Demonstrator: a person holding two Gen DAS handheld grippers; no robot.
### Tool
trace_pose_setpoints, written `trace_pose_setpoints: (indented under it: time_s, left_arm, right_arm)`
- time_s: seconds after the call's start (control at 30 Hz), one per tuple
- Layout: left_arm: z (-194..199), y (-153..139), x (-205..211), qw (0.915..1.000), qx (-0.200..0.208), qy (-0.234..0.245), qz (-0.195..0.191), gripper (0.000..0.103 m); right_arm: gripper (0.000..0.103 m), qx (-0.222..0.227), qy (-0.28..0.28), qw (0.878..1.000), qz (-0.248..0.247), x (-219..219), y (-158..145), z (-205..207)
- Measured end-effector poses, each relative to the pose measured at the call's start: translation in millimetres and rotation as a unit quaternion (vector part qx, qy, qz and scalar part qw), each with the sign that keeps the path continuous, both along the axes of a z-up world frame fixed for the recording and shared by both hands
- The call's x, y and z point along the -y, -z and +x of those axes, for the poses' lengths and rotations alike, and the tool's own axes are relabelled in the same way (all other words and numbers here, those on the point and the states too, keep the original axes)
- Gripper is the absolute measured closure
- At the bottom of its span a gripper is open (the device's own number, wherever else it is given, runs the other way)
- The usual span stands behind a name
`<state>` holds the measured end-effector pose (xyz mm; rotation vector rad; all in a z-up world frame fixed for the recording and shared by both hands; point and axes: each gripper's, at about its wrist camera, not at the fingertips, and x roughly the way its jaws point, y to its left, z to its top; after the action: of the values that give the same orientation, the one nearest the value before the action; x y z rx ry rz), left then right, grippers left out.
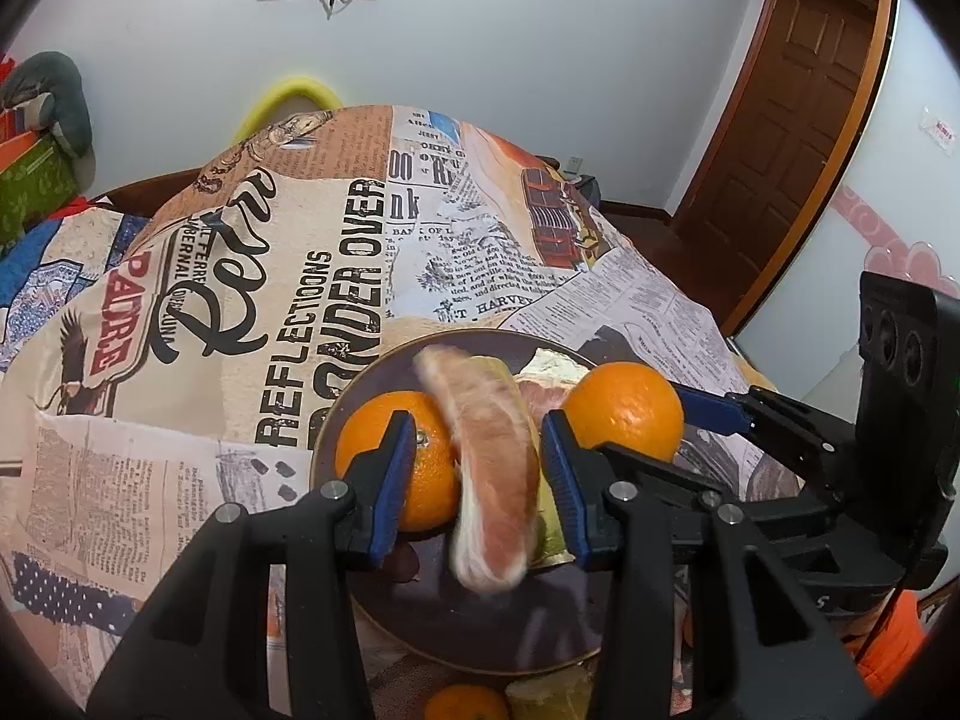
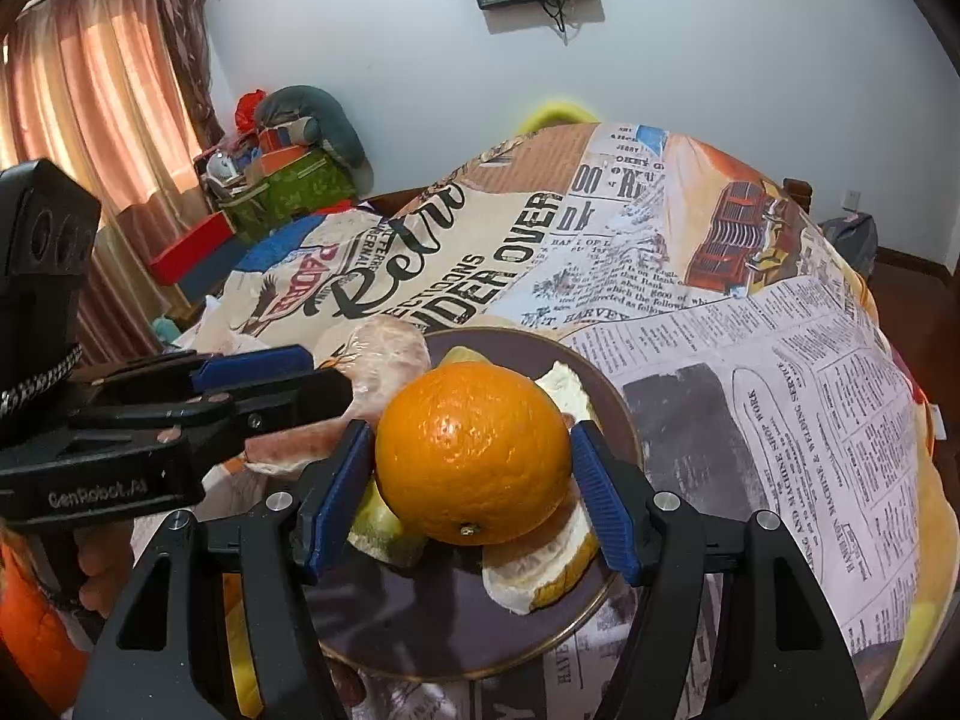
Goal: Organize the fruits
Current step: 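Carry the pomelo segment onto the plate with the left tool while the right lowers the Dole orange there, then open both tools and move them back over the remaining fruit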
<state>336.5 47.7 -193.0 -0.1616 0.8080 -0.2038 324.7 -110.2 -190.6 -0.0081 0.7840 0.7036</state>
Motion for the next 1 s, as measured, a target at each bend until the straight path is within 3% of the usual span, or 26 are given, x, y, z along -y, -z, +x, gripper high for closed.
trace_pose_setpoints:
  time_s: [0.8, 1.0]
  left_arm:
    - [-41, -26, 0, 0.9998, 0.009, -0.013, 0.014, 0.06]
    - [-61, -33, 1, 0.9997, 0.013, -0.015, 0.017, 0.06]
  right_arm:
    - [0.035, 0.005, 0.018, 1.0, -0.02, 18, -19, -19]
    - [0.04, -0.006, -0.001, 0.999, -0.042, 13, -3, -33]
